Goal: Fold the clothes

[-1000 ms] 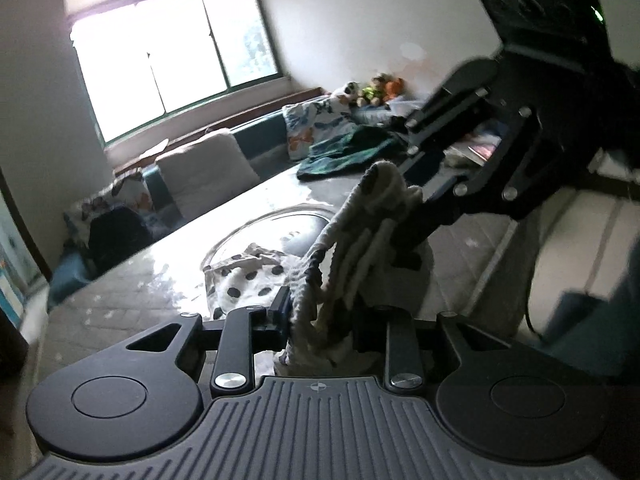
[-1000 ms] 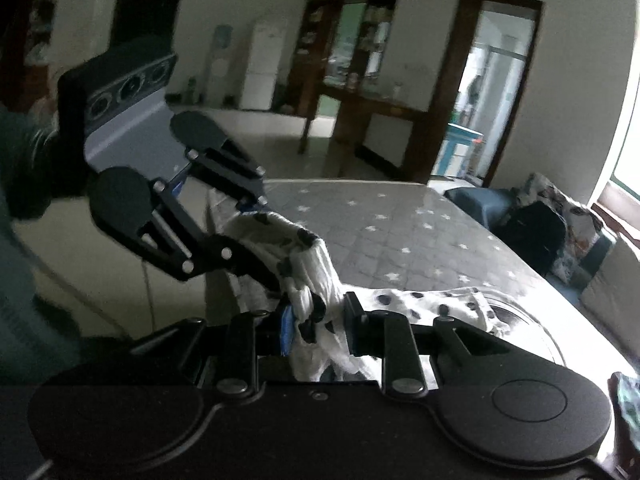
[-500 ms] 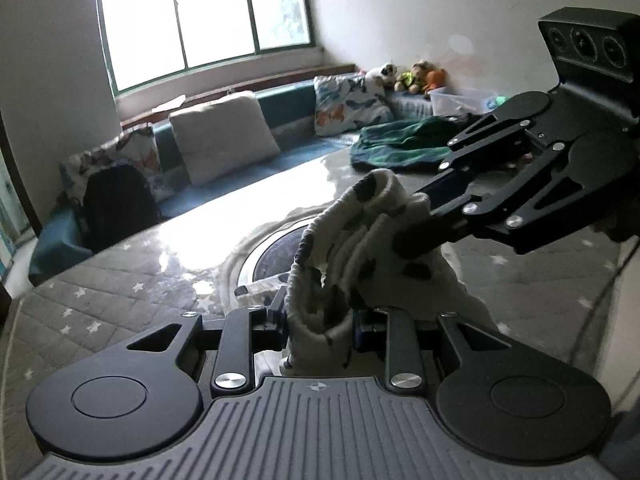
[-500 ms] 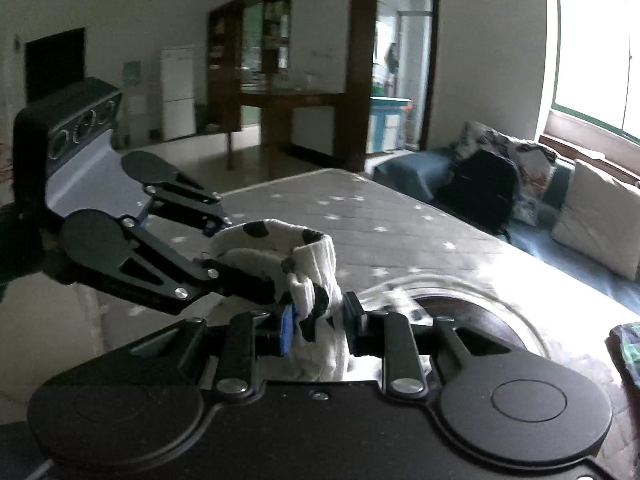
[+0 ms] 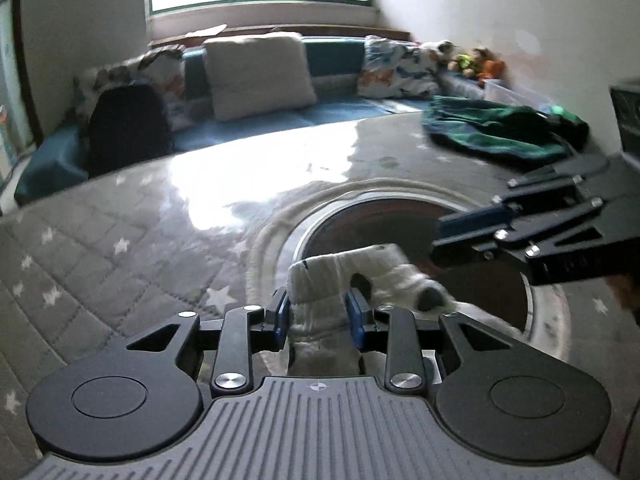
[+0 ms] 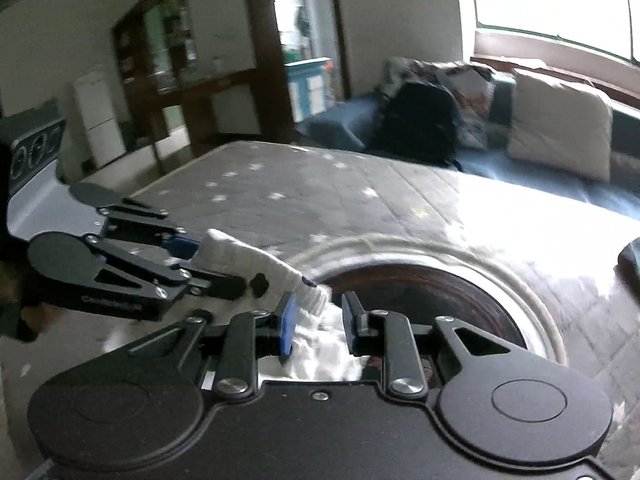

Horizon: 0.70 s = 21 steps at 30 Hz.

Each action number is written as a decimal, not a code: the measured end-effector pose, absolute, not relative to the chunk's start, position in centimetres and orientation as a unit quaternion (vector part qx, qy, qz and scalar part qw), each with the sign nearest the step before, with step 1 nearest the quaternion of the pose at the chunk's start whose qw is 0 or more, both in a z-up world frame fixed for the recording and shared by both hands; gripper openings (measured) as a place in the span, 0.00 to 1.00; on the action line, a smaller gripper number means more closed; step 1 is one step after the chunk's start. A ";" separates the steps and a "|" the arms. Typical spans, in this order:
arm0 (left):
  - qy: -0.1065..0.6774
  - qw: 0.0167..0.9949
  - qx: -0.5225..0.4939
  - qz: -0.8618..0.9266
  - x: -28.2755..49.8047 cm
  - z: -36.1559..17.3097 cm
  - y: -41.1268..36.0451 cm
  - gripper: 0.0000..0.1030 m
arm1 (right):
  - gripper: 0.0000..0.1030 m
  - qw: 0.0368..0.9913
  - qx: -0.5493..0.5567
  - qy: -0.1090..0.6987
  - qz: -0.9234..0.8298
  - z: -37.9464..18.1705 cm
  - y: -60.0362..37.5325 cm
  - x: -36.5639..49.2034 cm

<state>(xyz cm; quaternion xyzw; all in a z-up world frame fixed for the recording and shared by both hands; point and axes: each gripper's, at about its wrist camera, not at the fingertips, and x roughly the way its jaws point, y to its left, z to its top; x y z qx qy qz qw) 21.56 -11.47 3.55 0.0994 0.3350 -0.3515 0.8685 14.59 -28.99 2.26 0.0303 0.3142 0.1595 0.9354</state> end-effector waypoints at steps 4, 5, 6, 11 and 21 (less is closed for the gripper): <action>0.332 0.875 0.090 -0.341 22.0 3.5 -10.7 0.37 | 0.26 0.937 0.030 0.310 0.156 2.0 -29.0 14.1; 0.331 0.876 0.089 -0.339 22.1 3.5 -10.6 0.38 | 0.26 0.942 0.024 0.299 0.153 2.6 -28.9 14.1; 0.331 0.877 0.087 -0.337 22.2 3.6 -10.6 0.39 | 0.26 0.942 0.027 0.294 0.160 3.0 -28.6 13.7; 0.318 0.888 0.087 -0.321 22.7 3.9 -11.2 0.40 | 0.26 0.932 0.033 0.288 0.217 3.9 -26.4 13.4; 0.319 0.894 0.080 -0.304 21.5 4.5 -9.0 0.39 | 0.14 0.920 0.020 0.345 0.184 -0.2 -24.9 16.0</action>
